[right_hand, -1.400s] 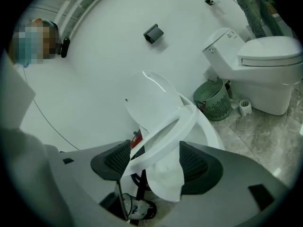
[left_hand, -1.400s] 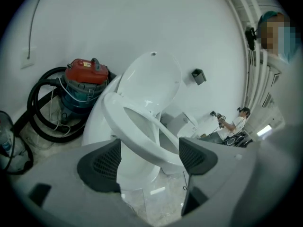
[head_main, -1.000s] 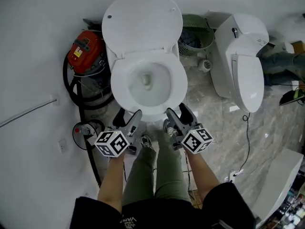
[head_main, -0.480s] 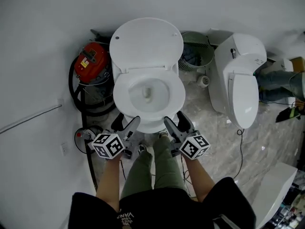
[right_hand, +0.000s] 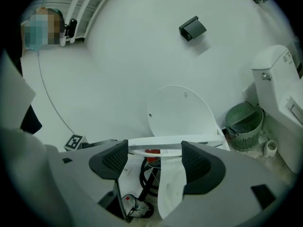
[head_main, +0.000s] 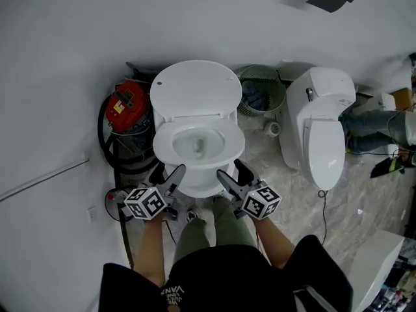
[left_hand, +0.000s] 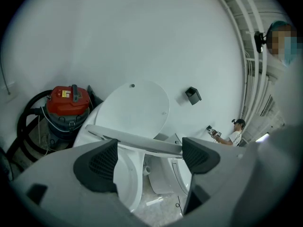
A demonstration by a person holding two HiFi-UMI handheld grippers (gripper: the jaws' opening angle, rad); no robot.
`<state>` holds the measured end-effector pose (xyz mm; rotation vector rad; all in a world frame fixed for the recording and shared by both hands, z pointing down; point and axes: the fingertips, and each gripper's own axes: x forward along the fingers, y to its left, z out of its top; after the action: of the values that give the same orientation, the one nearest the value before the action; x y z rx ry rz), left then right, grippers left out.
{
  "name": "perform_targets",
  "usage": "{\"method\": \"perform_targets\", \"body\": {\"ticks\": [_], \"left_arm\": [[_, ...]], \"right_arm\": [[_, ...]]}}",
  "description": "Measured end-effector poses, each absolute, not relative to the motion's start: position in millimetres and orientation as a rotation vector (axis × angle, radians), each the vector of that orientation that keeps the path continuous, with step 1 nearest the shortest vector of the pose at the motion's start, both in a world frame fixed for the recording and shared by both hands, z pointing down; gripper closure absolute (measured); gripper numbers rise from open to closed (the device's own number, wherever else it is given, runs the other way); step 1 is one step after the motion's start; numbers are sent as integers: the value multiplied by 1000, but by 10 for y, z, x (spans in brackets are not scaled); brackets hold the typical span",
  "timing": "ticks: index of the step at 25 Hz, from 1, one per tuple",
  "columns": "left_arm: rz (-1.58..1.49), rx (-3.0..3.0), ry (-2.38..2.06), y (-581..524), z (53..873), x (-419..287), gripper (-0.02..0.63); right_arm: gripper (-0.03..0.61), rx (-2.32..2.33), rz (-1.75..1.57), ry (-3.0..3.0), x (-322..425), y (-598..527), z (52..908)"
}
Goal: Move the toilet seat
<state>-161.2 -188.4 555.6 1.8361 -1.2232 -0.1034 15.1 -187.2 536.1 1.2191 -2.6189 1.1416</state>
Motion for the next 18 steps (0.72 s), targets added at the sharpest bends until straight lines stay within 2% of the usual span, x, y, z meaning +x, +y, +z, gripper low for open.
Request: {"method": "perform_targets", "body": {"ticks": [12,18], "left_arm": [[-205,1861,-1312,-2514,5200,-1666,186],[-158,1907,-1393,-2769,5110,-1667,183]], "right_arm": [[318,1243,965,-2616,194,-2538,5105],[351,1251,908,-2614,182,-2833,5017]]}}
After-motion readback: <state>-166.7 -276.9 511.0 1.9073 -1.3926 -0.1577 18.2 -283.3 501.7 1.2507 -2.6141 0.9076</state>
